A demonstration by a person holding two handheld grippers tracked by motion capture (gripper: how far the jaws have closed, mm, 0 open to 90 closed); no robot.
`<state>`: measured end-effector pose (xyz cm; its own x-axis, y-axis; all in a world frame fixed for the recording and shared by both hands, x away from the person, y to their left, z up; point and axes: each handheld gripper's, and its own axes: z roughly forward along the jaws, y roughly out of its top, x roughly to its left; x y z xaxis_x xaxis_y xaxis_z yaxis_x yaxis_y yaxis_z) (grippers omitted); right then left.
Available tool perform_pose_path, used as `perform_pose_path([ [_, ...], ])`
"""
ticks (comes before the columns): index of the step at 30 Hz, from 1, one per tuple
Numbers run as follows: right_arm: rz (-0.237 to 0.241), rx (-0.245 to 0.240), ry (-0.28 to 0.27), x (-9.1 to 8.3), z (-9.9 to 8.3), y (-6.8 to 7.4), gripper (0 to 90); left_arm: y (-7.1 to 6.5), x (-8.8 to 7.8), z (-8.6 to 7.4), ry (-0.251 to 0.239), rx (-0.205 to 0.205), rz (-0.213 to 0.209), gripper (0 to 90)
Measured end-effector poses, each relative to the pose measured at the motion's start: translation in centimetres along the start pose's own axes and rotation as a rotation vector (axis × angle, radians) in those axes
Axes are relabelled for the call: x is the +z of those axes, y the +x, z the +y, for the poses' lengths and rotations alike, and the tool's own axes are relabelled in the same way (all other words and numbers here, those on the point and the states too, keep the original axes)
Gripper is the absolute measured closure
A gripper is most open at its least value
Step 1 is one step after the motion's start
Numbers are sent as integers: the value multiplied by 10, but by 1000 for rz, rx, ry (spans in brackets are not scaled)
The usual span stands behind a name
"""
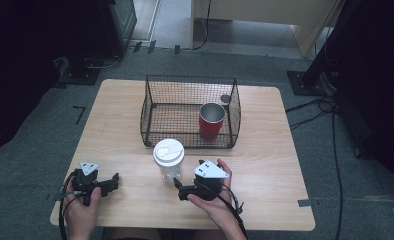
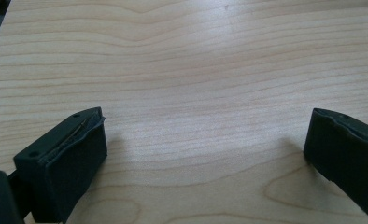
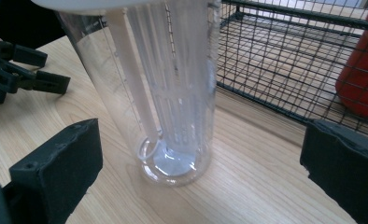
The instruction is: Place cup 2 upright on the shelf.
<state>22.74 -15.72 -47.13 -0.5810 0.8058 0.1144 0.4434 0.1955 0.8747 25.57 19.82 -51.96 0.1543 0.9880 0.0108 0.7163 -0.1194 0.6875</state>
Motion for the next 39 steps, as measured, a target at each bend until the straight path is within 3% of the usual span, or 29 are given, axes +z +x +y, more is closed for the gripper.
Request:
perform_pose_path([
  [20, 32, 7, -36, 21, 17, 16, 0, 0, 0, 0, 0, 0, 0, 0],
  [39, 29, -5, -105, 30, 27, 24, 111, 0, 0, 0, 0, 0, 0, 0],
])
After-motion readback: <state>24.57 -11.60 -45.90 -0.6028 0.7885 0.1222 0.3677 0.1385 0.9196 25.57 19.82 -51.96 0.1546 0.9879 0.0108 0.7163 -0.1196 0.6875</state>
